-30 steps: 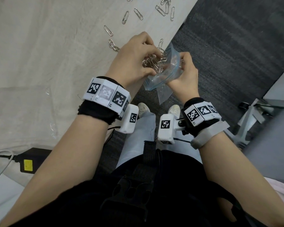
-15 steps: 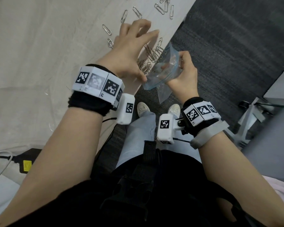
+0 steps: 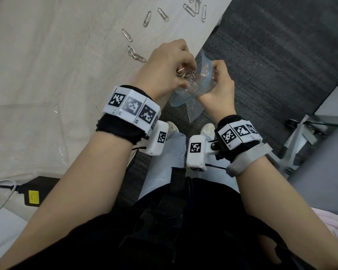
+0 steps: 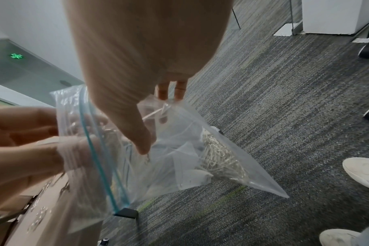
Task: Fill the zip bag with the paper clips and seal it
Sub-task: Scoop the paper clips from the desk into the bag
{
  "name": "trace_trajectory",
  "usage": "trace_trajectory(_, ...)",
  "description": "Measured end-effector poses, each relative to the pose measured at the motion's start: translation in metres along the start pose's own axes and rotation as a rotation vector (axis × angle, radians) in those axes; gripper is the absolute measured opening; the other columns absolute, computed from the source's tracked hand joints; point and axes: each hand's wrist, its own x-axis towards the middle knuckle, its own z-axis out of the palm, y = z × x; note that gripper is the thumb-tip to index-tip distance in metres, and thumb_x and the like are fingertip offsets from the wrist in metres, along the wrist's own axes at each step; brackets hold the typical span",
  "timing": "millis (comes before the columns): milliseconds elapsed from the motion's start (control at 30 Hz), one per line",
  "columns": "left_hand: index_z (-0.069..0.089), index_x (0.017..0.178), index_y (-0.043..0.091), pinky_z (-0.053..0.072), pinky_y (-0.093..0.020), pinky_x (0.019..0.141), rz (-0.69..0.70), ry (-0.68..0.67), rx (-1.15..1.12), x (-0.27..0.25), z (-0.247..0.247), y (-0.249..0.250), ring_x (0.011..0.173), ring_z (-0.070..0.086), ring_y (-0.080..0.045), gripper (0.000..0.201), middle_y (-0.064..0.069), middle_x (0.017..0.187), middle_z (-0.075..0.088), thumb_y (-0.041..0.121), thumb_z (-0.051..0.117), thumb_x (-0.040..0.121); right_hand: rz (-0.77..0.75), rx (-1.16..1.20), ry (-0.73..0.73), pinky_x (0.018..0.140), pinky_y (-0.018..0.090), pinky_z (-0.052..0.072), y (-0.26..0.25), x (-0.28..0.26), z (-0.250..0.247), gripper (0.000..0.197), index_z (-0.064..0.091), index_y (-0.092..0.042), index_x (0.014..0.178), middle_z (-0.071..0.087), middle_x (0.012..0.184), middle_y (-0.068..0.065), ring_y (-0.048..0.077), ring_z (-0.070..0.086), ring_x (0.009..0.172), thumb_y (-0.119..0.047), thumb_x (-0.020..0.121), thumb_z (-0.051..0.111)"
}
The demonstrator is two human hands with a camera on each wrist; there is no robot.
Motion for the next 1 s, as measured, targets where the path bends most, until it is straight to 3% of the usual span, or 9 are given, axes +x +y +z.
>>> trace_trajectory(100,0.071,0.098,0.010,0.051,-0.034,0.075,0.006,0.022,-0.143,-0.006,0.000,0.003,0.080,0.059,-0.023,0.038,-0.009,0.098,0.061,0.016,0.083,0.062,-0.009,0.021,0.000,0.079,0.044,0.055,-0.002,-0.002,-0.001,0.049,0.048,-0.024,0.097,0.070,0.093,0.001,0.023,0.067,0.088,-0.051,0.069,0.078)
trace_trajectory(200,0.071,0.097,0.010,0.053,-0.032,0.071,-0.012,0.097,-0.260,-0.012,-0.006,-0.004,0.081,0.060,-0.018,0.030,-0.004,0.099,0.061,0.006,0.077,0.067,0.000,0.039,0.015,0.077,0.046,0.056,0.000,-0.002,0.000,0.041,0.048,-0.023,0.095,0.070,0.089,0.002,0.021,0.067,0.081,-0.035,0.074,0.081)
trace_trajectory(333,0.063,0.114,0.024,0.037,-0.032,0.103,-0.113,0.313,-0.065,-0.017,-0.020,-0.030,0.120,0.044,-0.018,0.033,0.000,0.126,0.052,0.022,0.064,0.081,-0.002,0.055,0.010,0.079,0.045,0.057,0.001,-0.002,-0.001,0.042,0.049,-0.021,0.097,0.071,0.091,0.002,0.020,0.068,0.082,-0.030,0.073,0.082)
trace_trajectory(433,0.049,0.130,0.025,0.025,-0.041,0.108,-0.327,0.345,0.126,-0.023,-0.026,-0.045,0.135,0.025,-0.023,0.048,-0.001,0.142,0.035,0.035,0.058,0.084,-0.003,0.068,0.009,0.078,0.042,0.057,0.002,-0.002,0.000,0.038,0.049,-0.022,0.096,0.066,0.086,-0.007,0.012,0.063,0.077,-0.026,0.075,0.080)
trace_trajectory(500,0.047,0.131,0.023,0.025,-0.037,0.104,-0.400,0.356,0.184,-0.027,-0.024,-0.050,0.131,0.027,-0.026,0.049,-0.004,0.140,0.035,0.036,0.057,0.085,-0.004,0.081,0.010,0.077,0.039,0.055,0.003,-0.003,0.000,0.036,0.049,-0.022,0.095,0.063,0.083,-0.011,0.007,0.060,0.075,-0.026,0.075,0.078)
trace_trajectory(600,0.055,0.120,0.015,0.030,-0.018,0.096,-0.342,0.435,0.052,-0.029,-0.017,-0.053,0.115,0.037,-0.021,0.038,-0.004,0.121,0.042,0.024,0.060,0.083,-0.008,0.083,0.004,0.075,0.034,0.053,0.002,-0.004,-0.001,0.037,0.049,-0.022,0.096,0.063,0.082,-0.012,0.005,0.059,0.074,-0.027,0.073,0.078)
trace_trajectory(767,0.063,0.103,0.014,0.051,-0.029,0.087,-0.298,0.445,-0.148,-0.024,-0.006,-0.047,0.093,0.057,-0.015,0.026,0.007,0.103,0.047,0.019,0.070,0.078,-0.005,0.077,0.007,0.078,0.039,0.056,0.000,-0.005,-0.001,0.039,0.049,-0.023,0.096,0.067,0.086,-0.006,0.013,0.065,0.079,-0.032,0.072,0.079)
trace_trajectory(900,0.066,0.100,0.011,0.051,-0.014,0.075,-0.198,0.379,-0.237,-0.022,0.003,-0.032,0.076,0.054,0.000,0.025,0.003,0.100,0.054,0.016,0.073,0.076,-0.001,0.062,0.012,0.081,0.047,0.056,-0.001,-0.006,0.000,0.039,0.051,-0.022,0.096,0.072,0.091,0.004,0.023,0.069,0.086,-0.032,0.072,0.080)
trace_trajectory(1000,0.066,0.103,0.016,0.046,-0.009,0.068,-0.189,0.381,-0.243,-0.027,-0.003,-0.032,0.077,0.050,0.003,0.035,0.006,0.103,0.052,0.021,0.078,0.071,0.007,0.048,0.014,0.081,0.048,0.056,-0.001,-0.006,0.000,0.038,0.051,-0.022,0.097,0.072,0.091,0.004,0.023,0.069,0.086,-0.030,0.074,0.080)
